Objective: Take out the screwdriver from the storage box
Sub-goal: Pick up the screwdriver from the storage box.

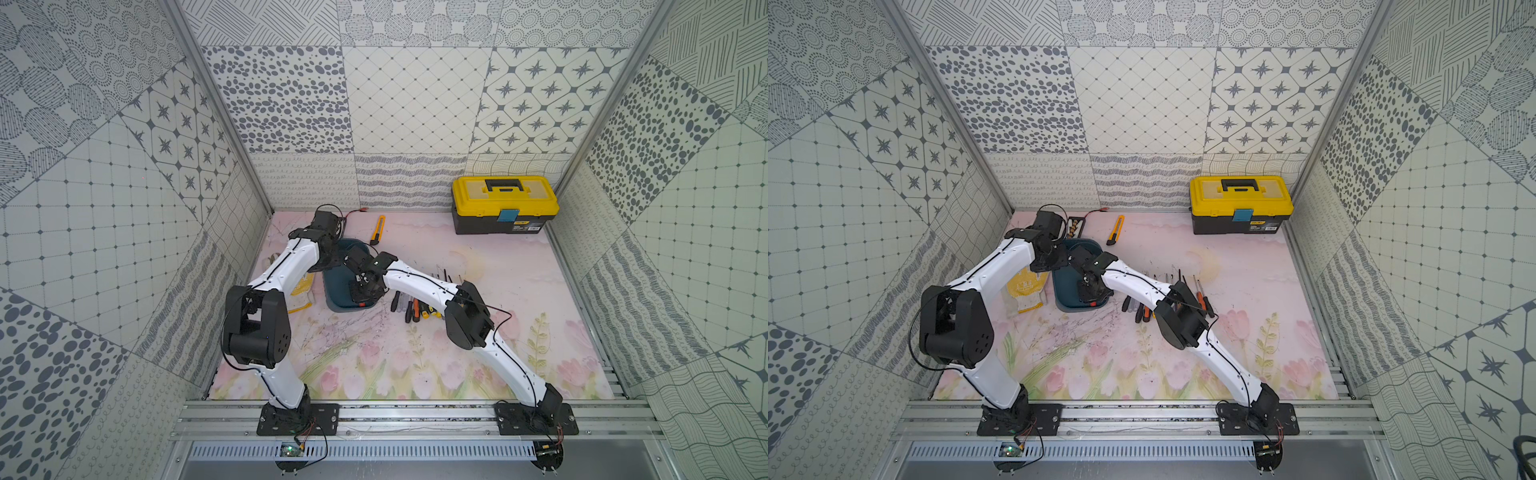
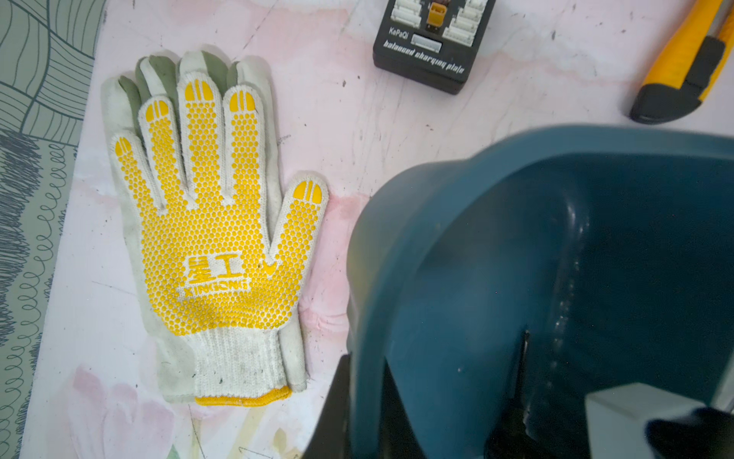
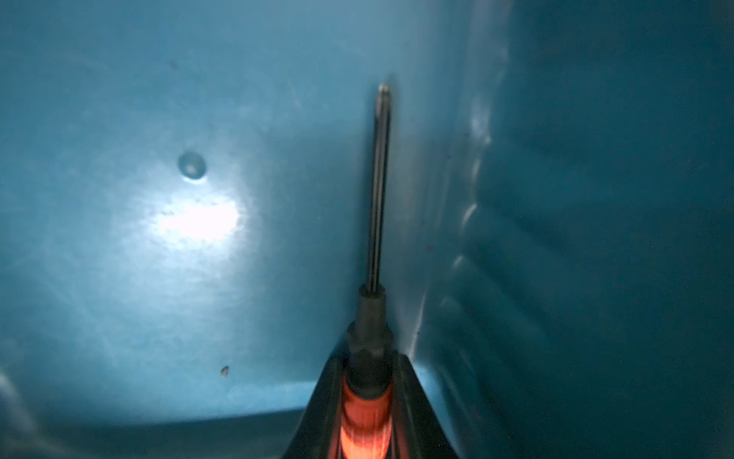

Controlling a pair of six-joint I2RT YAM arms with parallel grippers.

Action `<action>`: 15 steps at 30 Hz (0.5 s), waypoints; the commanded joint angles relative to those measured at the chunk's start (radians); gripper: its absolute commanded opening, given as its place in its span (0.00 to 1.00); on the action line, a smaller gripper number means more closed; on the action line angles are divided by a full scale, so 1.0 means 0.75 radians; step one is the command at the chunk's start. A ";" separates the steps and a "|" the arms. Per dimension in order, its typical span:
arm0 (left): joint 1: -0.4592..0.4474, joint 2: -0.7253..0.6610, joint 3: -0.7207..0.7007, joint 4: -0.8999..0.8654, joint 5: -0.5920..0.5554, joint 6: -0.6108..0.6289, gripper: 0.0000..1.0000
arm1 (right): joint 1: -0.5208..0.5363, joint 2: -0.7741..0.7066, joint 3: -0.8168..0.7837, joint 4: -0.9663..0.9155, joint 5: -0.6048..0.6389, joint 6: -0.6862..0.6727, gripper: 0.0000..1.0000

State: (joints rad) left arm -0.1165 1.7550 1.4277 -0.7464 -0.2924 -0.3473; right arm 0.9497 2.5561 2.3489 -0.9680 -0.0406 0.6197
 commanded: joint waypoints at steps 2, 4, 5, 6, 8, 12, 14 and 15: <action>0.002 0.001 0.035 -0.010 0.029 -0.026 0.00 | 0.004 -0.110 -0.151 0.111 0.018 -0.019 0.00; 0.002 0.000 0.033 -0.011 0.011 -0.020 0.00 | 0.004 -0.170 -0.236 0.192 0.019 -0.018 0.00; 0.002 -0.003 0.035 -0.011 0.006 -0.020 0.00 | 0.004 -0.203 -0.280 0.235 0.019 -0.019 0.00; 0.002 -0.004 0.032 -0.010 0.005 -0.020 0.00 | 0.004 -0.239 -0.327 0.285 0.019 -0.023 0.00; 0.002 -0.001 0.033 -0.009 0.009 -0.020 0.00 | 0.004 -0.325 -0.442 0.403 0.023 -0.022 0.00; 0.002 0.010 0.037 -0.014 0.011 -0.021 0.00 | 0.000 -0.449 -0.556 0.523 0.033 -0.047 0.00; 0.002 0.012 0.037 -0.017 0.011 -0.022 0.00 | 0.000 -0.492 -0.566 0.536 0.047 -0.066 0.00; 0.001 0.010 0.037 -0.016 0.011 -0.022 0.00 | 0.000 -0.508 -0.570 0.536 0.053 -0.071 0.00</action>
State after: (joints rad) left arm -0.1169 1.7565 1.4319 -0.7521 -0.2882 -0.3477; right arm 0.9497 2.2478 1.9297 -0.6601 -0.0254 0.5945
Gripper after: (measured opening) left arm 0.106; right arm 0.214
